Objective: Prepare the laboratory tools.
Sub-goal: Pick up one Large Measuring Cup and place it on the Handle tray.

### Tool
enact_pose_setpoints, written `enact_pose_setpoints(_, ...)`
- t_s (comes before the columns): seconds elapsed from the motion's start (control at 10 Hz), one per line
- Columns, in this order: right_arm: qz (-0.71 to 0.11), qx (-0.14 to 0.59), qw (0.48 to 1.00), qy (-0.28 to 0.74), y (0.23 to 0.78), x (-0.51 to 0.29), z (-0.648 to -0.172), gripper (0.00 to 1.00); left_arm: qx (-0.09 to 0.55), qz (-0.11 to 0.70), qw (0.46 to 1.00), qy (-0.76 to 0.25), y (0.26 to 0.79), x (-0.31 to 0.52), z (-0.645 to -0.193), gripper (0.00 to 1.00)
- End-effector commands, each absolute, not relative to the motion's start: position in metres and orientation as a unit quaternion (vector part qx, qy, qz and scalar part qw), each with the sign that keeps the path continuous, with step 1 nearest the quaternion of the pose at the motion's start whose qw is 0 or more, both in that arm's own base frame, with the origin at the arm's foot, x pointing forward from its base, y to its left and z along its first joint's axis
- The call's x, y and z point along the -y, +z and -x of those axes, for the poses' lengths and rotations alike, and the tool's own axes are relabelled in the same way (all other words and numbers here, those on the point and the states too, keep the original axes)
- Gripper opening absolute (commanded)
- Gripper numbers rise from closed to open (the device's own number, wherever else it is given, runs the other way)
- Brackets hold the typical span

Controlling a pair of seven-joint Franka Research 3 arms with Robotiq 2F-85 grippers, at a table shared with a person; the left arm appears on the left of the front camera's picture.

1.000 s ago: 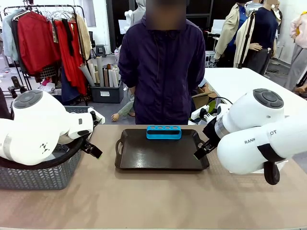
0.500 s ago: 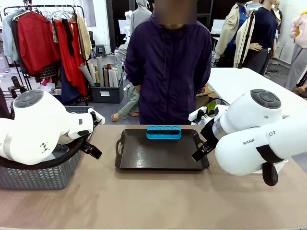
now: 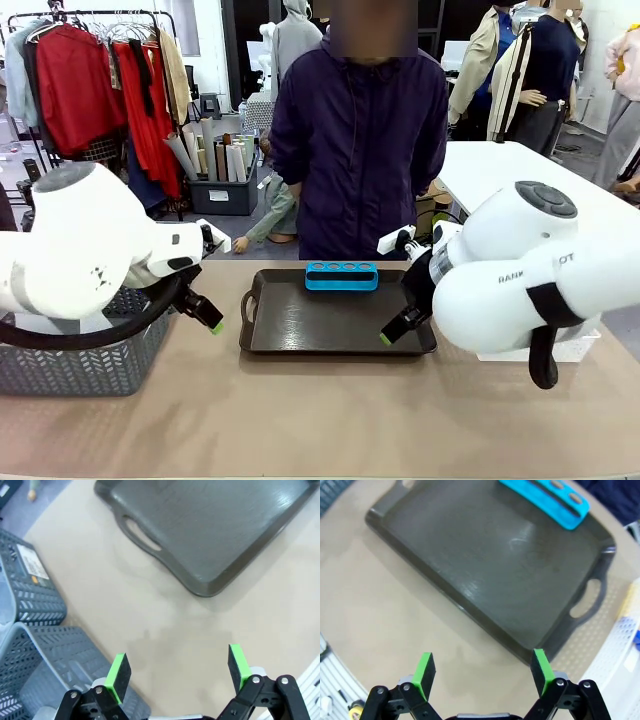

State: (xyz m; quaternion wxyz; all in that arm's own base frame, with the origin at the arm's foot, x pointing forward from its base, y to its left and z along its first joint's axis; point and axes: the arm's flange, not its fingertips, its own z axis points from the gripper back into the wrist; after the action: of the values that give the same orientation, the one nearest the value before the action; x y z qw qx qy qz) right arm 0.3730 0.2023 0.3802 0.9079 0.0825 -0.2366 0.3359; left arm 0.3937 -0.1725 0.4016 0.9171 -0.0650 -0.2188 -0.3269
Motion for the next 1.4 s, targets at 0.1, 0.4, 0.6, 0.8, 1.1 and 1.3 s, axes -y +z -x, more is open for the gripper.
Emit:
enact_pose_setpoints(0.1, -0.123, 0.203, 0.904, 0.357, 0.419, -0.191, -0.381, 1.00, 0.216, 0.129, 0.901, -0.353, 0.432, 0.155, -0.403, 1.00)
enact_pose_setpoints(0.4, -0.115, 0.215, 0.900, 0.360, 0.463, -0.190, -0.383, 1.00, 0.248, 0.168, 0.871, -0.389, 0.467, 0.151, -0.415, 1.00)
enact_pose_setpoints(0.6, -0.116, 0.217, 0.887, 0.390, 0.502, -0.181, -0.387, 1.00, 0.267, 0.176, 0.861, -0.395, 0.491, 0.149, -0.425, 1.00)
enact_pose_setpoints(0.8, -0.120, 0.235, 0.876, 0.403, 0.528, -0.171, -0.390, 1.00, 0.275, 0.177, 0.854, -0.404, 0.512, 0.147, -0.438, 1.00)
enact_pose_setpoints(1.1, -0.134, 0.254, 0.858, 0.426, 0.566, -0.154, -0.391, 1.00, 0.299, 0.185, 0.844, -0.406, 0.546, 0.140, -0.454, 1.00)
enact_pose_setpoints(1.3, -0.153, 0.273, 0.855, 0.414, 0.594, -0.139, -0.390, 1.00, 0.312, 0.181, 0.838, -0.410, 0.567, 0.141, -0.463, 1.00)
